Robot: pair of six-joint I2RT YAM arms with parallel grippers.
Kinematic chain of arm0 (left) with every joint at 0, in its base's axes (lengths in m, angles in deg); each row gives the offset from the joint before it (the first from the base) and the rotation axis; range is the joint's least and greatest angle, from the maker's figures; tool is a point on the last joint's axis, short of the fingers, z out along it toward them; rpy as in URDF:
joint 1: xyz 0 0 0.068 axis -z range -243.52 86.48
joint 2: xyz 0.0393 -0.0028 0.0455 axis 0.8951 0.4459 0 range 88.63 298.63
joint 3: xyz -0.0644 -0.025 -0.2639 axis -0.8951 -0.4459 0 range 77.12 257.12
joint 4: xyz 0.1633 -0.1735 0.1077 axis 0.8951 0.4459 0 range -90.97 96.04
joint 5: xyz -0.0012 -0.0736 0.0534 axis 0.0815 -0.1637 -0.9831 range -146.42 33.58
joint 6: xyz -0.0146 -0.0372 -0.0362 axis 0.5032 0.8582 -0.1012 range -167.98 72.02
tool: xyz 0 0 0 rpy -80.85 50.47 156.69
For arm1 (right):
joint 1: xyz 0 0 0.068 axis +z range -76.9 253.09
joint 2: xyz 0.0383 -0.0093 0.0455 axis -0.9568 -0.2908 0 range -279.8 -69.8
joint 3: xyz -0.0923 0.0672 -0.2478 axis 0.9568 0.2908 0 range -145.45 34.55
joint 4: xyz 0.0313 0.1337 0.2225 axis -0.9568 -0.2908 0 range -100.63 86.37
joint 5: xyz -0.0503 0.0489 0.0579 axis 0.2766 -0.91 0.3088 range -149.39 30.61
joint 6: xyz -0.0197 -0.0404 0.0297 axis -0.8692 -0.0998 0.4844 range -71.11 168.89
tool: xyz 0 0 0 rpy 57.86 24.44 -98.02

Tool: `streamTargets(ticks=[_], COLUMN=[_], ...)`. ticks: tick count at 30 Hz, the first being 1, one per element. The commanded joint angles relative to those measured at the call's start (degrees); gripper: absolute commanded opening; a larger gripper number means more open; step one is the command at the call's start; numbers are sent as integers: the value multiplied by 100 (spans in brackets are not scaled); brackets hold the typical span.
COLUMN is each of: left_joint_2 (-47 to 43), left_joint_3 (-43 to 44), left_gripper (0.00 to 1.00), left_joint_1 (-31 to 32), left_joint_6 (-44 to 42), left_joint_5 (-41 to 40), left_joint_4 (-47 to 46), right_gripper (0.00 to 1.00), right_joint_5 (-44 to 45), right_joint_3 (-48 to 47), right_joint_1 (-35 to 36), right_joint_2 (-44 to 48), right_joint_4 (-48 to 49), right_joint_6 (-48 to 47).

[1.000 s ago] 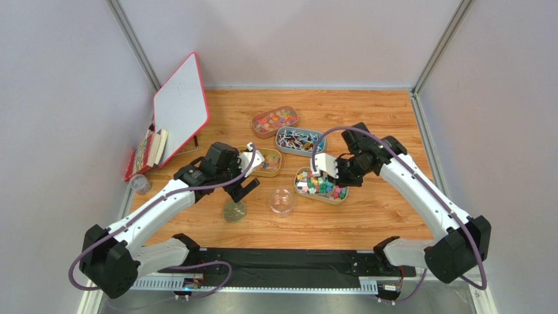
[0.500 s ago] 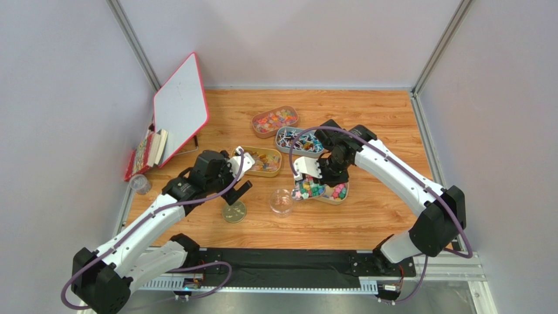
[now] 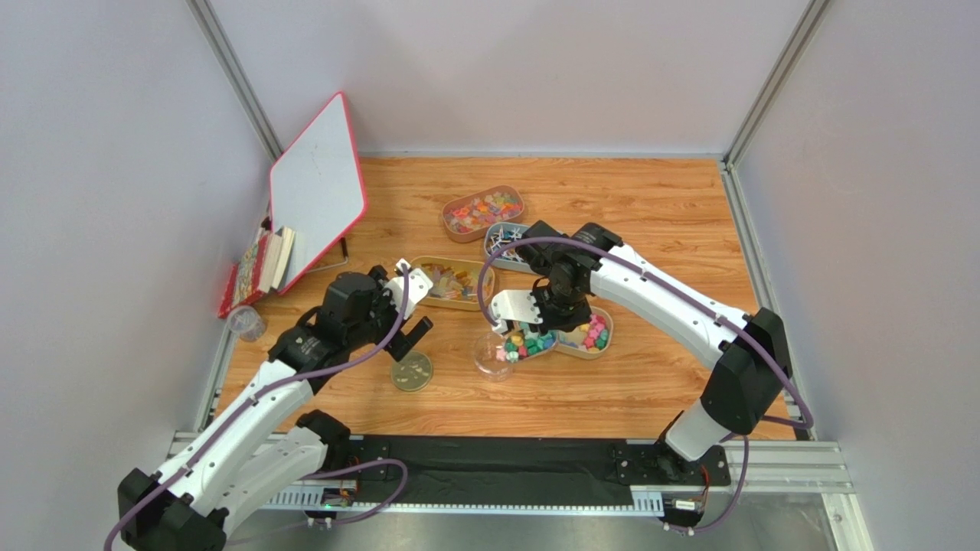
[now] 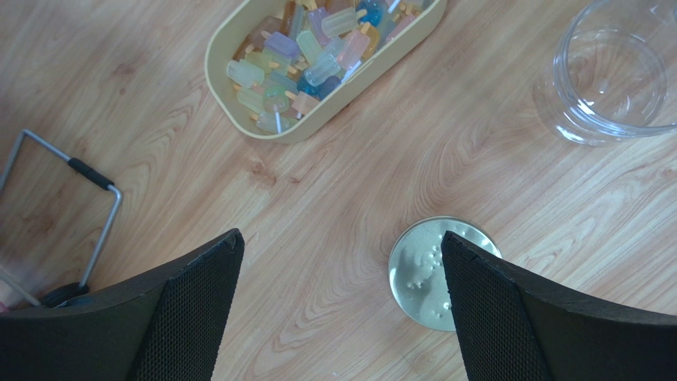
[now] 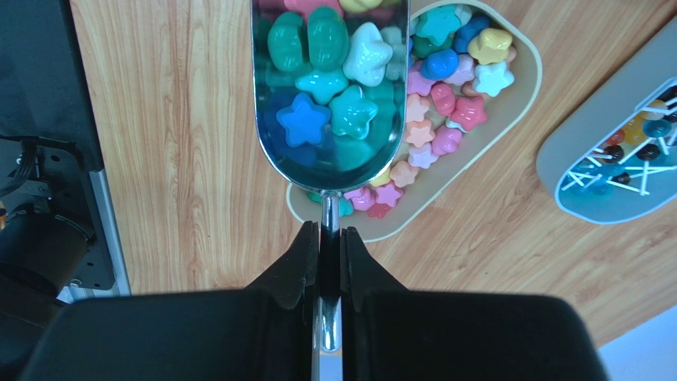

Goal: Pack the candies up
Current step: Place the fake candies in the packing bottle.

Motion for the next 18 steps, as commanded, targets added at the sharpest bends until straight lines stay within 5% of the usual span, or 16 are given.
streamTargets(ticks=[1, 18], left_joint_2=[-234, -375], left_joint_3=[-148, -26], left_gripper=[100, 100], left_joint_1=[-60, -104], left_joint_6=[77, 349], left_joint_5=[-190, -199], left_joint_4=[-348, -428], right_gripper=[0, 0], right_joint_5=[498, 1394], right_joint_3=[-409, -628], right_joint_1=[146, 532], right_joint_2=[-25, -245], right_joint_4=[-134, -441], right_joint_6=[188, 609])
